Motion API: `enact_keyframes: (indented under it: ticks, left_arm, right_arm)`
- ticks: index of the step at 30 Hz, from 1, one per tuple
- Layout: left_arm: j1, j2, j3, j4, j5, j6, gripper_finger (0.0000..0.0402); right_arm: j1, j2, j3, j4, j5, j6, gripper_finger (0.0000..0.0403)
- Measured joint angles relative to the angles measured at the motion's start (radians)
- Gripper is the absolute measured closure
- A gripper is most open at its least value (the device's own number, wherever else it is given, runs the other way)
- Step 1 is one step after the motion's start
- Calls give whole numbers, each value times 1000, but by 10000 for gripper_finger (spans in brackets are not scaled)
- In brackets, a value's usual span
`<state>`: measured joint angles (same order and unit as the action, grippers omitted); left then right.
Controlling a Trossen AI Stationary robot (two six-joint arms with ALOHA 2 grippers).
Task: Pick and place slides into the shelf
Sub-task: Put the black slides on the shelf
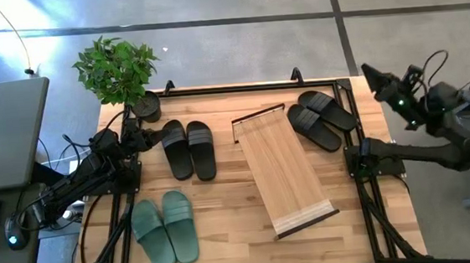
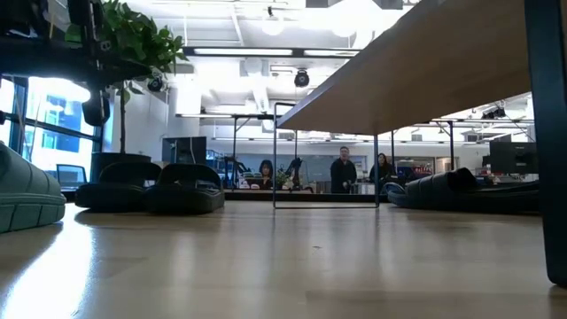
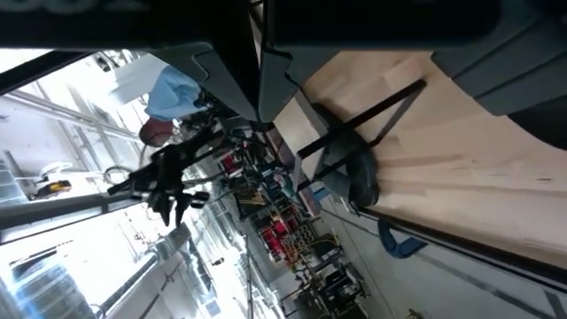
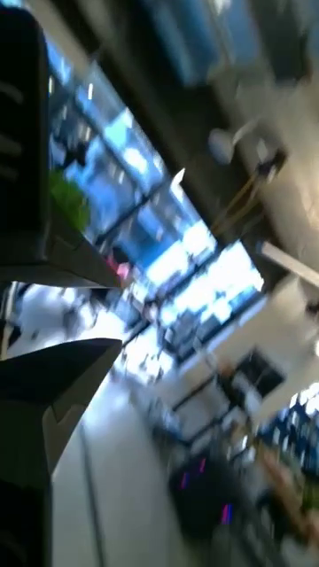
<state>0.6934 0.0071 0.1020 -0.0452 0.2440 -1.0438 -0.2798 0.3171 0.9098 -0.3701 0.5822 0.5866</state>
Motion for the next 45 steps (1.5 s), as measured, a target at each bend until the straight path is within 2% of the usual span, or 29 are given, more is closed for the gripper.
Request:
enact_keyframes:
  ticks: [4,7,11,14,22,30,34,38,41,45]
  left_arm:
    - [0,0,-1,23,20,4,401]
    - [0,0,-1,148,96,24,401]
    - [0,0,0,378,222,62,401]
    - [0,0,26,421,254,104,401]
    - [0,90,260,106,234,315,401]
    - [-3,328,567,-352,205,562,401]
    - [-73,462,685,-561,126,610,401]
    - [-246,589,793,-677,-13,597,401]
    - [-423,684,874,-737,-174,563,401]
    - [-662,829,974,-874,-460,514,401]
  right_arm:
    - [0,84,160,-213,19,40,300]
    - [0,118,222,-332,12,83,299]
    - [0,120,225,-398,10,94,299]
    - [0,119,206,-420,10,94,299]
    - [0,121,158,-424,8,94,299]
    - [0,122,154,-435,4,88,299]
    - [0,122,155,-435,4,76,299]
    - [0,122,154,-435,4,62,299]
    - [0,122,155,-435,4,60,299]
    - [0,122,155,-454,4,60,299]
